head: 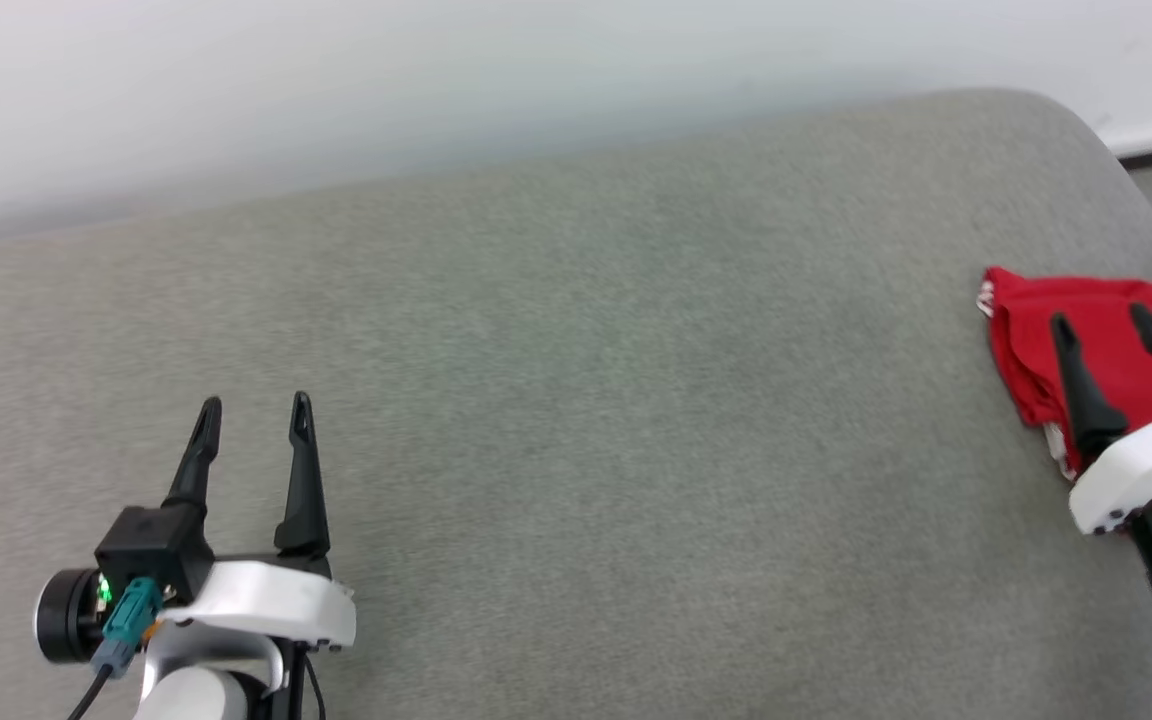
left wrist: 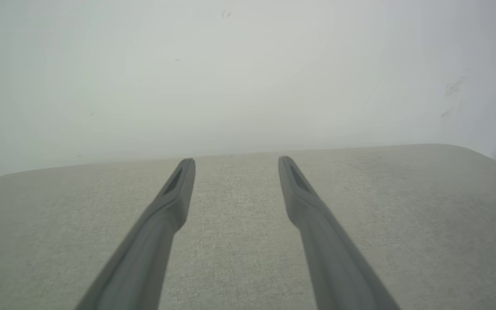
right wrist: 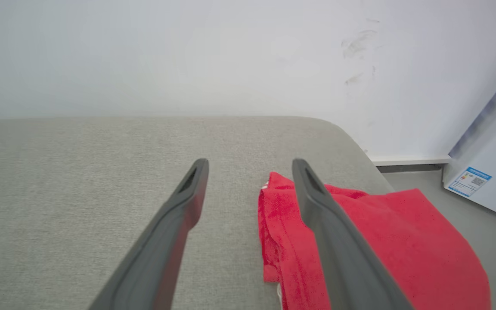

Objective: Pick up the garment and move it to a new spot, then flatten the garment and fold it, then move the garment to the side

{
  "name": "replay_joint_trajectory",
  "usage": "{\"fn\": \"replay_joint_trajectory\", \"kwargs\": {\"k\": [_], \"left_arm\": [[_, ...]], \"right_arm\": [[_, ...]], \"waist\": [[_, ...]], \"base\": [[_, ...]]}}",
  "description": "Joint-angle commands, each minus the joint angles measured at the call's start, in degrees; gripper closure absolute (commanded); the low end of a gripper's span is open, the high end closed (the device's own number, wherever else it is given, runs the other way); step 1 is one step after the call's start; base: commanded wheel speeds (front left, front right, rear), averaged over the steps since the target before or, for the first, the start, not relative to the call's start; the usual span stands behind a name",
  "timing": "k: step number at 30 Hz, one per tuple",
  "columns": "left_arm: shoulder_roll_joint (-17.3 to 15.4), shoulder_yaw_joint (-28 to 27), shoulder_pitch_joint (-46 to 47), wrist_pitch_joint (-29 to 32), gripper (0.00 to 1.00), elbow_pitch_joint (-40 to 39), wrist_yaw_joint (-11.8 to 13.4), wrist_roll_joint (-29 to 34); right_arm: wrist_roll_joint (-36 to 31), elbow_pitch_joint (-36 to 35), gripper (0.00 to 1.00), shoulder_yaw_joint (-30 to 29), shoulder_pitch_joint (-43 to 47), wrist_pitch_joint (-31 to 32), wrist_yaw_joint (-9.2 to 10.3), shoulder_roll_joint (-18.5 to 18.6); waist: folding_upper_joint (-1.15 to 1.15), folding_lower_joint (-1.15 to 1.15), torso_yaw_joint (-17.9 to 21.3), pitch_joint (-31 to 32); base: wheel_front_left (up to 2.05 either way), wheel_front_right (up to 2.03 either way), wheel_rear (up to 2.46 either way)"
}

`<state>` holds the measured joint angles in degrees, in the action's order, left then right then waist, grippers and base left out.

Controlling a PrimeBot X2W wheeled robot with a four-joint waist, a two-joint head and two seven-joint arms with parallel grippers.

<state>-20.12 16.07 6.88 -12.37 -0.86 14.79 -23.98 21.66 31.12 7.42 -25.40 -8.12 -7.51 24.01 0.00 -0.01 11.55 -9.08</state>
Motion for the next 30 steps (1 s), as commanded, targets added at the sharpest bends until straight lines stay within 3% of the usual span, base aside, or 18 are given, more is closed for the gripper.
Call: {"fn": "replay_joint_trajectory", "kwargs": {"k": [1,8,17,30], "left_arm": [[-0.1,-0.6,-1.4,-0.6,0.0,0.3,0.4,-0.4],[-1.1,-2.6,-4.9,-1.4,0.0,1.4,1.5,-1.1],[-2.9,-2.6,-9.2,-0.8,0.0,3.6,1.2,-1.4],[-3.2,-1.6,-9.9,0.0,0.0,4.2,1.0,-1.9]], "right_arm": [[-0.5,-2.6,0.0,-0.5,2.1,-1.1,0.04,-0.8],[-2.1,-14.6,0.0,-2.2,10.7,-2.0,0.04,-5.7],[-6.8,-27.0,0.0,-5.4,22.9,3.2,0.04,-11.5],[-8.9,-34.1,0.0,-6.9,28.0,6.9,0.04,-14.0]], "waist": [[0.0,0.01,-3.8,3.7],[0.0,0.01,-7.2,7.3],[0.0,0.01,-7.7,10.6],[0.0,0.01,-7.5,11.1]], "base": [[0.0,0.0,0.0],[0.0,0.0,0.0],[0.0,0.0,0.0],[0.0,0.0,0.0]]}}
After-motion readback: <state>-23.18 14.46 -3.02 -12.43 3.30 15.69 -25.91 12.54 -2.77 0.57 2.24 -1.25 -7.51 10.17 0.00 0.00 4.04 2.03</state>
